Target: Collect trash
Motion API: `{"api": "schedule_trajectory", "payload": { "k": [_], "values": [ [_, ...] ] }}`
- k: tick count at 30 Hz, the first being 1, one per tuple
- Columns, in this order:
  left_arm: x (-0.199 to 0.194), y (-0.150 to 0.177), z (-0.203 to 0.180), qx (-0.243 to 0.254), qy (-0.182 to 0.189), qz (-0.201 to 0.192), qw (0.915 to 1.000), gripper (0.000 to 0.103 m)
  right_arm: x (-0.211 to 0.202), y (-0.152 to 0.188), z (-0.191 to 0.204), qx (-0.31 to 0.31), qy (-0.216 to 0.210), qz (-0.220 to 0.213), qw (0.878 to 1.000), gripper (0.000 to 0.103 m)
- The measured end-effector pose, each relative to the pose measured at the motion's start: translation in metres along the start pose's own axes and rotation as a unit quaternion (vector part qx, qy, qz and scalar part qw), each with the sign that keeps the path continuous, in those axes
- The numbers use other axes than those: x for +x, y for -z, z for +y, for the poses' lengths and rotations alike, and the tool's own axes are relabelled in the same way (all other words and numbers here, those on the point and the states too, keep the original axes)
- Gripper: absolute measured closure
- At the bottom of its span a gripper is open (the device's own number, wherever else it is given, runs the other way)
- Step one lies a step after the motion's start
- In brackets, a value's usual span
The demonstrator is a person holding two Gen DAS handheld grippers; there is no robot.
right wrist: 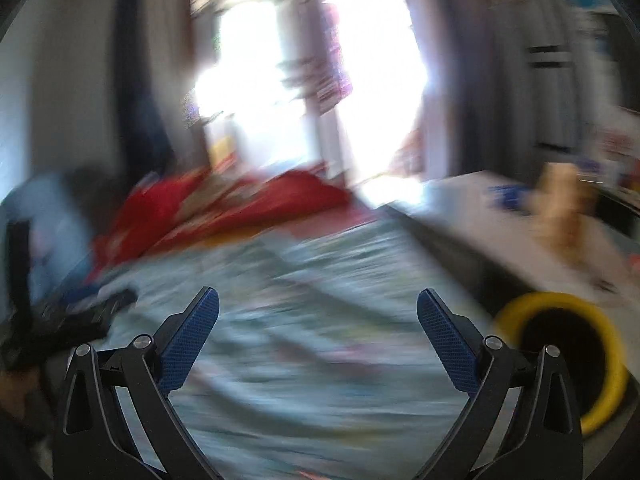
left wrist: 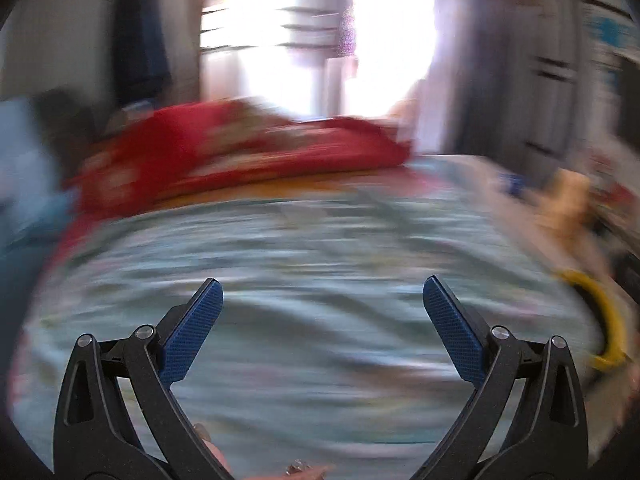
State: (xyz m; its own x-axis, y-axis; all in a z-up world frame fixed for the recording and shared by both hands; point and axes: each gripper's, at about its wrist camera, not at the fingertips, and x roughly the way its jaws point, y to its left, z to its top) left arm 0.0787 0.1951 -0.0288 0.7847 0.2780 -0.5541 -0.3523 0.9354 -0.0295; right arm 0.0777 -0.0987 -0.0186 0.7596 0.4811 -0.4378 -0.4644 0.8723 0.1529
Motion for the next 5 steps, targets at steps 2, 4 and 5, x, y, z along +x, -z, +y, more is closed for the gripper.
{"api": "schedule_trajectory", "payload": {
  "k": [2,4,5],
  "values": [
    [0.023,-0.003,0.072,-0.029,-0.096,0.027,0.9946,0.011,0.049,-0.002,0.063,-0.034,-0.068,0.064,0.995,0.006],
    [0.041,0.000,0.131,-0.064,-0.148,0.055,0.9854,0.011,0.105,0.006,0.135,-0.068,-0.121,0.144,0.980,0.006],
    [0.054,0.003,0.163,-0.083,-0.180,0.077,0.9772,0.011,0.125,0.011,0.161,-0.071,-0.134,0.171,0.974,0.006]
  ]
}}
